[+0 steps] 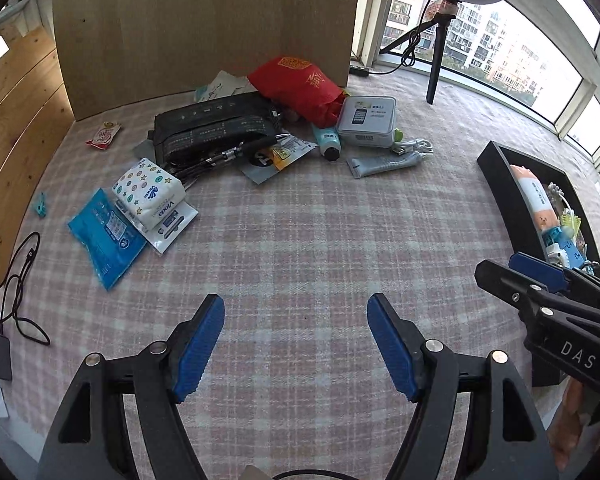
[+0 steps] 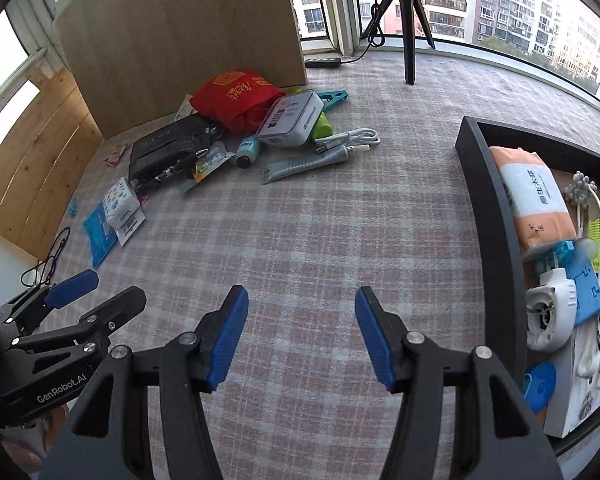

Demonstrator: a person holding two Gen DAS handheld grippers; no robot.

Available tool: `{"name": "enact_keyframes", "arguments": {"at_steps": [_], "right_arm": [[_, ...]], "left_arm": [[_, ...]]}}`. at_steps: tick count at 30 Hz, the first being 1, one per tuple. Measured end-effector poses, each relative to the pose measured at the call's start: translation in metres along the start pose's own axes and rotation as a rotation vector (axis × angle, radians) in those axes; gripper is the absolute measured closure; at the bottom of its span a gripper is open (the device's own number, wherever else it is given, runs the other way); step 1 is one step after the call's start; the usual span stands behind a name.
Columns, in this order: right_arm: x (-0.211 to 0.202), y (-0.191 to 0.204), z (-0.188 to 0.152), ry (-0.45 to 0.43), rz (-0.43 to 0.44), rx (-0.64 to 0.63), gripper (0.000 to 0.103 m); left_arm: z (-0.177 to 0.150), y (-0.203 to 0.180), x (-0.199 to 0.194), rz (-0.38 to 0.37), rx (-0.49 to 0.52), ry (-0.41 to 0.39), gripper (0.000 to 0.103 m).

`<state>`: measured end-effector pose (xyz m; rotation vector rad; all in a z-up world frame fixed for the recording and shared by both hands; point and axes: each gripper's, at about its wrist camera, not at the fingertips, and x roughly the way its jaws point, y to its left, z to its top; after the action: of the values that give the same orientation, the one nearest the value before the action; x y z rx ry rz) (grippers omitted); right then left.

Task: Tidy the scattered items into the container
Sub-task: 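Withdraw both open grippers from the tray toward the remaining pile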

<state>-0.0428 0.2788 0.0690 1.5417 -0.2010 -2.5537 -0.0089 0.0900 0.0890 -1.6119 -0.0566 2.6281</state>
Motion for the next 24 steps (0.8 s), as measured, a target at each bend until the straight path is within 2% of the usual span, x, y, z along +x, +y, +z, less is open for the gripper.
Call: {"name": "enact_keyframes", "arguments": {"at_steps": [6, 9, 24], "right_arm": [[0.003, 0.018, -0.009, 0.002, 0.006, 0.001, 0.048], [0.004, 0.026, -0.012, 0.008, 0.006, -0.003, 0.048], [0.004, 0.047, -0.020, 0.012, -0.002, -0.019, 0.048]], "left_arm": [[-0.008, 0.014, -0.006, -0.002, -0.001, -0.007, 0.031], [-0.012, 0.022, -0.007, 0.000, -0.011, -0.005, 0.027], [-0.023, 0.048, -0.009, 0.002, -0.060, -0.003, 0.026]]}}
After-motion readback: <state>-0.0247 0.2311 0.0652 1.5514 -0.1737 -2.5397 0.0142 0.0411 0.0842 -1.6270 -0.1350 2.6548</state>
